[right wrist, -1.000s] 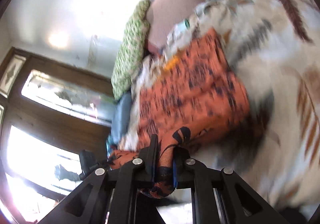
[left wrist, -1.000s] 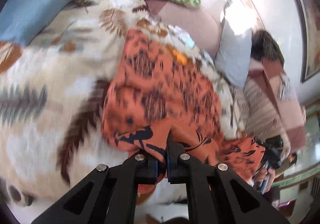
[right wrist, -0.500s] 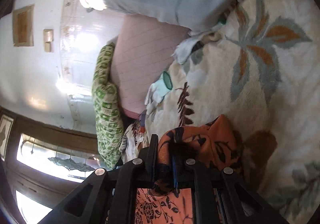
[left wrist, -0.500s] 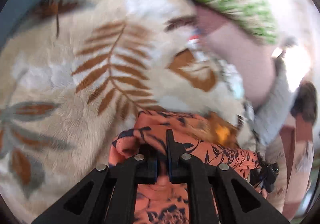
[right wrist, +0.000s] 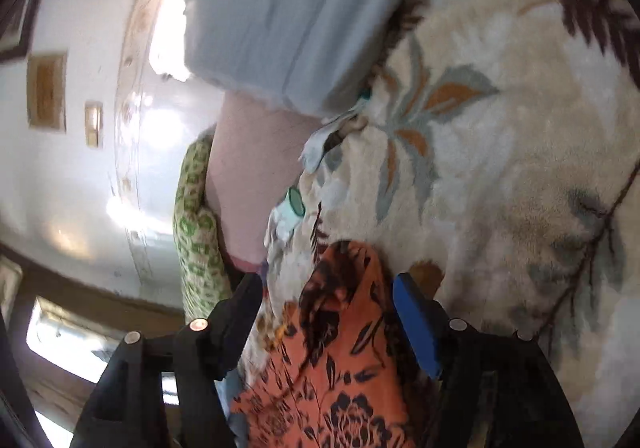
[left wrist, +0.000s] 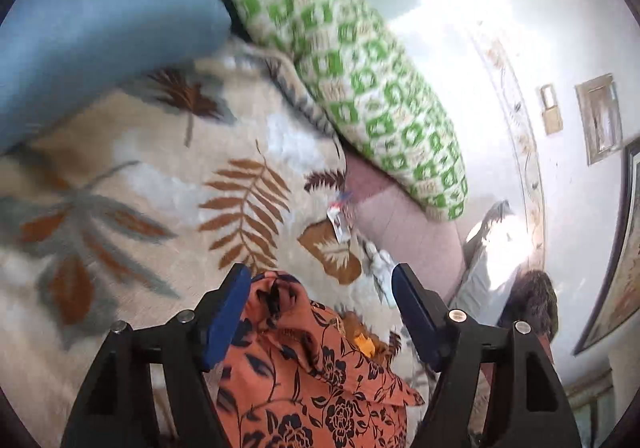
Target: Fold small clothes
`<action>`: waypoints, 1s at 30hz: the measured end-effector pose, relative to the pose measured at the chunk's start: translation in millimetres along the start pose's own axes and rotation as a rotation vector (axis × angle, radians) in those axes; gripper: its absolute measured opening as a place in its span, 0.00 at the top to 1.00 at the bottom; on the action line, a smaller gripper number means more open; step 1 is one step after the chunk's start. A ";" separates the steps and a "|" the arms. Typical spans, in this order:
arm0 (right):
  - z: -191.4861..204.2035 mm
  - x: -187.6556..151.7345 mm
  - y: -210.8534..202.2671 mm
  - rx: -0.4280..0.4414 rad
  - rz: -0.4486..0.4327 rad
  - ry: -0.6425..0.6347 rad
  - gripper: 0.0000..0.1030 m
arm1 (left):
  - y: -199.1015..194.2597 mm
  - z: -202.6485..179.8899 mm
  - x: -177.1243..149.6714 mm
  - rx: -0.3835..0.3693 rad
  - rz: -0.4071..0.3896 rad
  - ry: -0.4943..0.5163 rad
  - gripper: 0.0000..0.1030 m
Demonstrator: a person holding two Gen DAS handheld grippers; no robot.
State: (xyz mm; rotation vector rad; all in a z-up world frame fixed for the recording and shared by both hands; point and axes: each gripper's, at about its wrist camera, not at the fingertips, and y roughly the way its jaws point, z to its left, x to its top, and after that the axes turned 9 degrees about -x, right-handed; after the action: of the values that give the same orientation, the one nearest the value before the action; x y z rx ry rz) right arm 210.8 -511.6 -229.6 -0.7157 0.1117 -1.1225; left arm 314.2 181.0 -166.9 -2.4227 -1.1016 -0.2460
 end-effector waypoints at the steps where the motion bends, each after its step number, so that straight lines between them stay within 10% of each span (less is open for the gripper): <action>1: 18.3 -9.9 -4.6 -0.032 0.015 -0.087 0.31 | -6.3 -5.2 -11.1 0.033 0.003 0.027 0.27; 11: 162.5 -182.7 117.9 -0.296 0.385 -0.713 0.33 | 37.5 -28.0 -130.7 0.290 0.214 0.313 0.28; 20: 231.8 -155.8 233.4 -0.531 0.219 -0.908 0.33 | 52.4 -17.8 -120.4 0.311 0.241 0.338 0.28; 25: 259.9 -113.1 232.2 -0.411 0.141 -0.723 0.33 | 47.7 -13.8 -102.3 0.285 0.207 0.274 0.28; 30: 282.1 -192.0 222.2 -0.256 0.360 -0.895 0.33 | 28.0 -8.3 -92.2 0.371 0.133 0.236 0.28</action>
State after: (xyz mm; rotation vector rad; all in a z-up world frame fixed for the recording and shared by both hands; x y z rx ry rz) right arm 418.2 -163.4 -189.7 -1.3105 -0.3709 -0.3751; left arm 274.3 99.7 -200.8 -2.0647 -0.7980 -0.2516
